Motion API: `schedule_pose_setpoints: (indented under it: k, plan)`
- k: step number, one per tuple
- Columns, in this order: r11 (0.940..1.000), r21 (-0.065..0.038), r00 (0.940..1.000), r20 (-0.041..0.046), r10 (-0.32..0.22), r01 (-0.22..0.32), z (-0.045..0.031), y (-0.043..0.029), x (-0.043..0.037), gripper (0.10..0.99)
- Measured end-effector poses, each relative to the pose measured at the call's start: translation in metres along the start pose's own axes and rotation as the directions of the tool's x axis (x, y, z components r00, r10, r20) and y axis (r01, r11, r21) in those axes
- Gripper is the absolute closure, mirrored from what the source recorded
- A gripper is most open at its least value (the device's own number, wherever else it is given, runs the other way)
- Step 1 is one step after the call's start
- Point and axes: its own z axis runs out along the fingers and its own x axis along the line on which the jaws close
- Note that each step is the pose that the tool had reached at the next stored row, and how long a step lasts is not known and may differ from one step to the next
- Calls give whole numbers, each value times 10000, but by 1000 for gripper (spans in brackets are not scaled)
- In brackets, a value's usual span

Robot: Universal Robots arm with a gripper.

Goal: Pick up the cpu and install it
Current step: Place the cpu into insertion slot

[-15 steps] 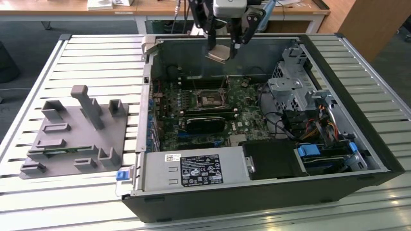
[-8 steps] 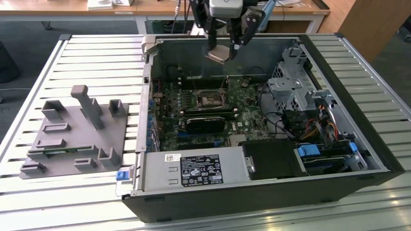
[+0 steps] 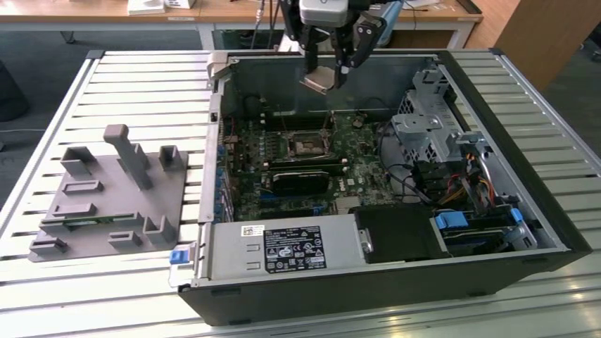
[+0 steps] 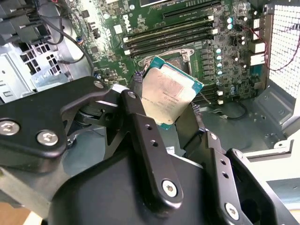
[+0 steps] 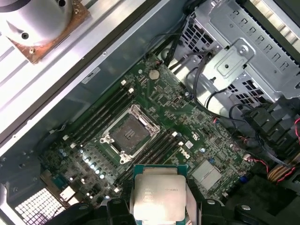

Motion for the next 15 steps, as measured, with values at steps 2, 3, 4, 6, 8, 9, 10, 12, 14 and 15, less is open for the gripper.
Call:
schedule_pose_setpoints:
  k: [2,3,4,6,8,9,10,12,14,15]
  plan:
    - [9999,5,9999,8,147,-147,2,0,1,557]
    - [9998,7,9998,11,212,-212,4,0,1,557]
    - [9996,9,9996,15,278,-278,5,0,1,557]
    - [9992,14,9992,22,411,-411,8,0,1,557]
    - [9985,18,9985,30,540,-540,11,0,2,557]
    - [9982,20,9982,33,604,-604,12,1,2,557]
    - [9978,22,9978,37,665,-665,13,0,2,557]
    - [9969,25,9969,43,782,-782,16,0,2,557]
    - [9960,28,9960,49,896,-896,18,0,2,557]
    - [9955,30,9955,52,948,-949,18,0,2,557]
